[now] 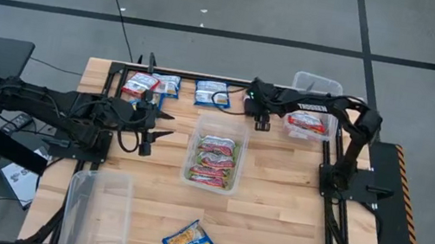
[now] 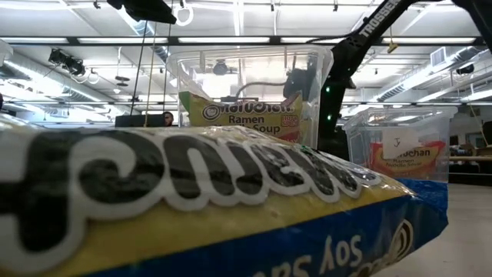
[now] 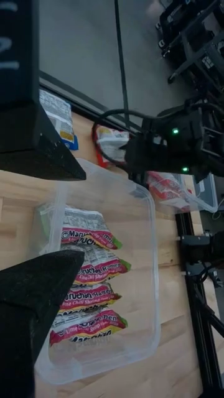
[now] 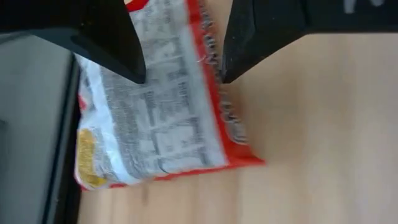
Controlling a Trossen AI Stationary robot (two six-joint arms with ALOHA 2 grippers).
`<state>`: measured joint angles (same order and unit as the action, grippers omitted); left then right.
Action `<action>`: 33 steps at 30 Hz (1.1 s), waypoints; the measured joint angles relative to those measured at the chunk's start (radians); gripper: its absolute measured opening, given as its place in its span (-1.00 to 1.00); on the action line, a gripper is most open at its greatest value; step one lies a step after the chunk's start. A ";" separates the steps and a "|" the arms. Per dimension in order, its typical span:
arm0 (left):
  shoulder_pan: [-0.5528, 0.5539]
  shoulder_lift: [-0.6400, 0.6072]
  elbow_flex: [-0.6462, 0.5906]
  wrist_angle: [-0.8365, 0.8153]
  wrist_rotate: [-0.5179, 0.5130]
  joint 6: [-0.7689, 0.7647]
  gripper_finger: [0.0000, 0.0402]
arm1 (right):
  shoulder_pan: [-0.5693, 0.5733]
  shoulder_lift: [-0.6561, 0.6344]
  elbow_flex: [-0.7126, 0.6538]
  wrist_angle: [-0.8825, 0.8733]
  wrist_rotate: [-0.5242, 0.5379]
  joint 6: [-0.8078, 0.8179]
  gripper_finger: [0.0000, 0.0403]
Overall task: Sort Maruchan noodles
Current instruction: Put the red noodle pack into the top transparent container
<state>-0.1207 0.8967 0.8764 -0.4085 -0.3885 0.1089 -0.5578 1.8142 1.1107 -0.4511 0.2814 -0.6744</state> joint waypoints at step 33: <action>0.057 0.000 0.000 -0.180 0.000 -0.113 -0.02 | 0.011 -0.438 0.249 -0.504 -0.200 0.182 -0.96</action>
<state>-0.0638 0.8963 0.8761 -0.5885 -0.3884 -0.0040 -0.5473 1.3767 1.3599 -0.9547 0.0818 -0.4920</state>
